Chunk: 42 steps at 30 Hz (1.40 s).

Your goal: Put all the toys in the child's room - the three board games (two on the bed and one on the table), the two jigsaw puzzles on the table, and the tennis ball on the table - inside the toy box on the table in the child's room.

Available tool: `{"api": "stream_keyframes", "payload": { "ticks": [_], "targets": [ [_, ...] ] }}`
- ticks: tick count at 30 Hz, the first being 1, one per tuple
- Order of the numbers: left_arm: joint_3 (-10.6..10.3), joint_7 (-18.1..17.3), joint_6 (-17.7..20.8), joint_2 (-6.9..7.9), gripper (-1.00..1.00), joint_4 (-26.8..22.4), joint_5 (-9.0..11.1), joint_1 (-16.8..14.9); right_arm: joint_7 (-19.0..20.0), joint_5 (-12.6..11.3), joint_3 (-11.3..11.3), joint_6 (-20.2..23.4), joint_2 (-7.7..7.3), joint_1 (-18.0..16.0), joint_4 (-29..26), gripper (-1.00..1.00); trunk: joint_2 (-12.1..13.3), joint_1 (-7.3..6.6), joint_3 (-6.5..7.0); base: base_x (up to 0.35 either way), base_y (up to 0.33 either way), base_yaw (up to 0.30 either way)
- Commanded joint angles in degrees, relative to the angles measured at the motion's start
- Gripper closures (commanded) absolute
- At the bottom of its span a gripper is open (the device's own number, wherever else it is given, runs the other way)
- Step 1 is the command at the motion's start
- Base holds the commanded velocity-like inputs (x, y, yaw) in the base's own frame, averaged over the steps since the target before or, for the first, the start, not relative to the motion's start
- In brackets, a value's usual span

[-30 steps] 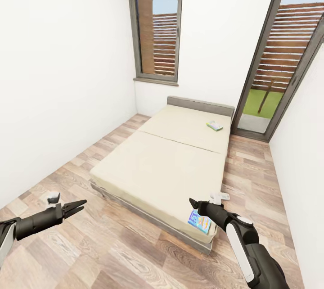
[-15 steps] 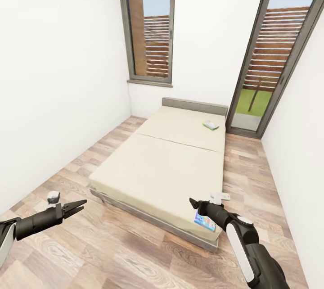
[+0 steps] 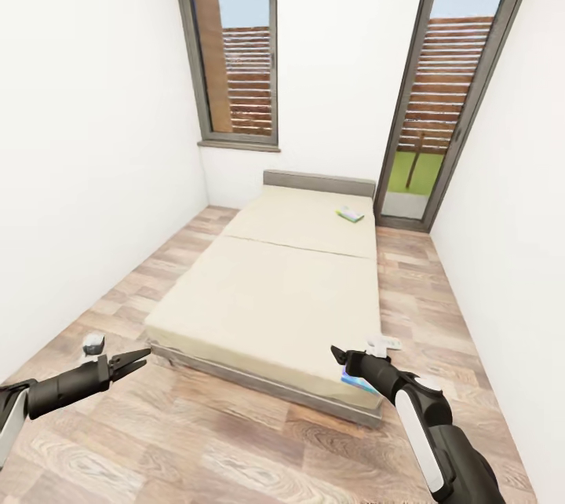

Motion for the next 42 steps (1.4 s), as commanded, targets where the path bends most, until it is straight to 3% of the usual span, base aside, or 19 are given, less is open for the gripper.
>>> {"api": "stream_keyframes", "payload": {
  "ticks": [1, 16, 42],
  "targets": [
    [0.0, -0.1, 0.5, 0.03, -1.00, 0.0, 0.2, 0.0, 0.1, -0.1, -0.1, 0.3, 0.04, -0.1, -0.1, -1.00, -0.1, 0.04, -0.12, 0.058, 0.189, -0.274],
    [0.1, -0.1, 0.4, 0.11, -1.00, 0.0, 0.2, 0.0, 0.1, -0.1, -0.2, 0.3, 0.04, -0.1, -0.1, -1.00, -0.1, 0.04, -0.12, 0.163, 0.117, -0.276],
    [0.1, -0.1, 0.4, 0.12, -1.00, 0.0, 0.2, 0.0, 0.0, -0.1, -0.2, 0.2, 0.07, -0.1, 0.0, -1.00, -0.1, 0.04, -0.12, 0.088, 0.231, -0.277]
  ]
}}
